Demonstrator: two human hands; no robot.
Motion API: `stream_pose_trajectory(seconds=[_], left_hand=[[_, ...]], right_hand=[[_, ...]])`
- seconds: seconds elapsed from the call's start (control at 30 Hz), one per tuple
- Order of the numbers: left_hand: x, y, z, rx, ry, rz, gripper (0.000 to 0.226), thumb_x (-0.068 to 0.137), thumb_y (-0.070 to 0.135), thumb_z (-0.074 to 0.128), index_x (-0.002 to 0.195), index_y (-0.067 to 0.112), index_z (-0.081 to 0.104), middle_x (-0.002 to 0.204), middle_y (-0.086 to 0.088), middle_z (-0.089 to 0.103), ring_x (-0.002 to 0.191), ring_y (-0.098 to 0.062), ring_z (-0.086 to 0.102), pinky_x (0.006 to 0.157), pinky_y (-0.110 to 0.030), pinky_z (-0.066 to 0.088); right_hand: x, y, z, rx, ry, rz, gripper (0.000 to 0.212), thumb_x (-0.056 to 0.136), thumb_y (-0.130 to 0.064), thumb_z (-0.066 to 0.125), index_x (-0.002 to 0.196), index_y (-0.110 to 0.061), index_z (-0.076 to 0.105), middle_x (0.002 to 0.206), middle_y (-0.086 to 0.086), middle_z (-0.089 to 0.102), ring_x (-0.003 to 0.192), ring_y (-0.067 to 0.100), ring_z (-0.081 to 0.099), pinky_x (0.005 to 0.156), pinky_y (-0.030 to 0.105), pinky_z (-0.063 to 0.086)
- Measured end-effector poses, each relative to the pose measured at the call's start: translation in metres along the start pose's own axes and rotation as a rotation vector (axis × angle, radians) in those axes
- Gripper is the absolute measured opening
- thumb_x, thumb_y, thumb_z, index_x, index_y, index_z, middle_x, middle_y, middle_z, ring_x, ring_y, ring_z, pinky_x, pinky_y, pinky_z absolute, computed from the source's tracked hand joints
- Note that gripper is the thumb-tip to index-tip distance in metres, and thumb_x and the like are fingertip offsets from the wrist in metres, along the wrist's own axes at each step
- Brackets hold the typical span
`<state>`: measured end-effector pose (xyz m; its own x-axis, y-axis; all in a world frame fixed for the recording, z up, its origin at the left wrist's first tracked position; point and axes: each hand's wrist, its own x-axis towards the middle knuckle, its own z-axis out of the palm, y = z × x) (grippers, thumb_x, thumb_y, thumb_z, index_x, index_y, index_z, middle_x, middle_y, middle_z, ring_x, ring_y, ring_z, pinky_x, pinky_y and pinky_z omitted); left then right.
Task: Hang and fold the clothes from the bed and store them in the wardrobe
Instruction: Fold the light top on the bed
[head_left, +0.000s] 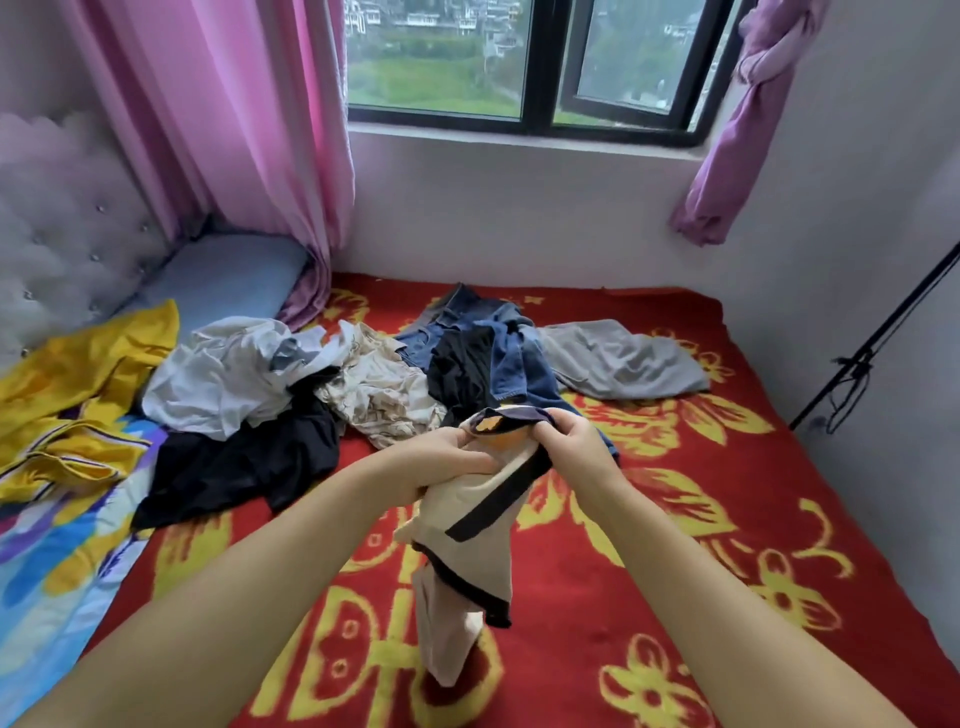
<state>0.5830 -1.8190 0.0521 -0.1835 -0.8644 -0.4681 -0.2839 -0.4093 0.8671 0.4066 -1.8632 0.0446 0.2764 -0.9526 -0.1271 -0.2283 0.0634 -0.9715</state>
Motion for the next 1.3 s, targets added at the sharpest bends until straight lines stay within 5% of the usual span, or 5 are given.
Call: stream_pose_trajectory(seconds=[0.17,0.3,0.77,1.13,1.3], left_hand=[[-0.001,0.017,0.01,0.516,0.352,0.231,0.057,0.085,0.043,0.068,0.127,0.012,0.048,0.116,-0.001,0.053,0.103,-0.015,0.05,0.082,-0.032,0.042],[-0.001,0.036,0.014,0.62,0.432,0.513,0.003,0.09,0.01,0.057,0.091,0.009,0.06,0.081,0.0,0.057,0.079,-0.02,0.053,0.064,-0.029,0.041],[-0.009,0.081,-0.061,0.773,0.526,0.247,0.026,0.094,0.005,0.05,0.079,0.01,0.07,0.05,0.001,0.055,0.041,-0.008,0.047,0.045,-0.022,0.037],[-0.02,0.089,-0.082,0.732,0.607,0.321,0.013,0.093,0.019,0.06,0.102,0.014,0.069,0.089,-0.006,0.067,0.084,-0.025,0.062,0.072,-0.033,0.047],[-0.02,0.106,-0.04,0.611,0.213,0.458,0.079,0.083,0.034,0.074,0.147,0.034,0.028,0.129,0.007,0.052,0.117,-0.006,0.051,0.101,-0.022,0.039]], right_hand=[[-0.005,-0.022,-0.018,0.025,-0.211,-0.106,0.032,0.089,0.001,0.05,0.09,-0.018,0.075,0.082,0.003,0.069,0.076,0.016,0.062,0.07,0.03,0.048],[-0.004,-0.044,-0.023,-0.151,-0.301,-0.144,0.027,0.087,-0.002,0.058,0.101,-0.023,0.069,0.087,0.003,0.069,0.076,0.016,0.057,0.071,0.029,0.044],[0.033,-0.057,-0.098,-1.098,0.127,-0.107,0.022,0.089,-0.008,0.048,0.073,-0.016,0.06,0.076,0.004,0.063,0.074,0.027,0.059,0.051,0.029,0.037],[0.034,-0.104,-0.113,-0.259,0.195,-0.387,0.02,0.093,-0.017,0.06,0.084,0.0,0.067,0.074,0.008,0.062,0.07,0.019,0.053,0.066,0.037,0.045],[0.018,-0.121,-0.079,-0.38,-0.042,-0.484,0.019,0.091,-0.016,0.065,0.081,0.0,0.067,0.069,0.002,0.057,0.064,0.011,0.049,0.06,0.028,0.041]])
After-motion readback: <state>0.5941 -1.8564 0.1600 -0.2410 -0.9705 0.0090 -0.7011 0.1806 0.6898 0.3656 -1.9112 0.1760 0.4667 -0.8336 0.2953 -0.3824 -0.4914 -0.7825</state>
